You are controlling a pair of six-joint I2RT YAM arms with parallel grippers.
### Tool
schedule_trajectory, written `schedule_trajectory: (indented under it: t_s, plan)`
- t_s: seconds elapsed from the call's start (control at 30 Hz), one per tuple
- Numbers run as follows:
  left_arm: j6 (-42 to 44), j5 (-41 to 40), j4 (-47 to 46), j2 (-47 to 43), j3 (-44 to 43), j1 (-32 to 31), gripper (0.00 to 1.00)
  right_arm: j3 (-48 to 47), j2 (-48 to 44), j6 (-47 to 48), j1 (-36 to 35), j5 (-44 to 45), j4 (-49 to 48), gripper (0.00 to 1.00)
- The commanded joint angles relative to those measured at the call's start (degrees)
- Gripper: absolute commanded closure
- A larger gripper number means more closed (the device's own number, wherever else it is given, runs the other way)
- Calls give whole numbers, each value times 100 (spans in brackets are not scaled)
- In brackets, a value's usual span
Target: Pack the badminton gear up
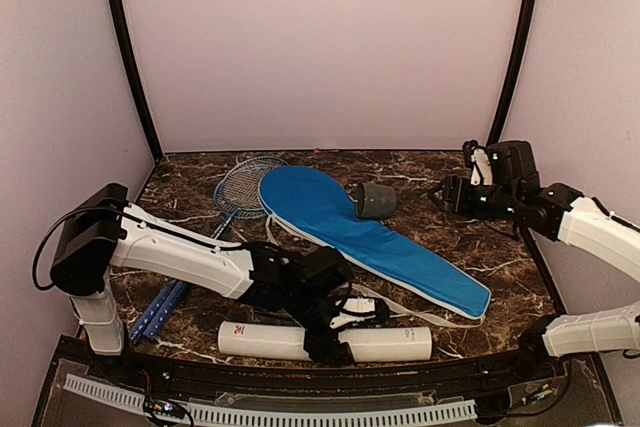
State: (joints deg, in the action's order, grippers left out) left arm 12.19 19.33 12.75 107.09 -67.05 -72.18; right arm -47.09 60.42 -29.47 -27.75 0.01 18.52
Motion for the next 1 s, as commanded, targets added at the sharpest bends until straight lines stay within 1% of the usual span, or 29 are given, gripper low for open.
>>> schedule_trajectory:
  t_s: [0.0,0.2,0.3,0.43,0.5,0.63,0.73,0.87,0.97]
  plan:
    - [-115,545,-101,299,-190,-33,27,135,-5,-121,15,42,-435,30]
    - [-193,454,-271,299,-114,-30,20,167,9,-87,15,9,-493,30]
    - [-334,322,-504,129,15,-23,17,146,-23,113,16,-232,-563,30]
    - [-524,40,-679,-172,51,16,14,98,16,592,-12,-891,-628,31]
    - [-702,-54,-806,-398,106,138,13,43,93,776,-107,-855,-523,31]
    - [-1237,-43,-1556,-1108,568,592,12,-56,389,1095,-443,-487,-273,32]
    - [-1472,-21,-1862,-1670,819,1040,12,-72,689,1237,-805,-161,-253,33]
    - [-1639,-426,-1547,-2195,946,1602,12,-229,1329,1424,-1473,374,-253,34]
    - [-1765,-526,-1235,-2575,1058,2222,11,-459,1855,1554,-1873,608,-294,34]
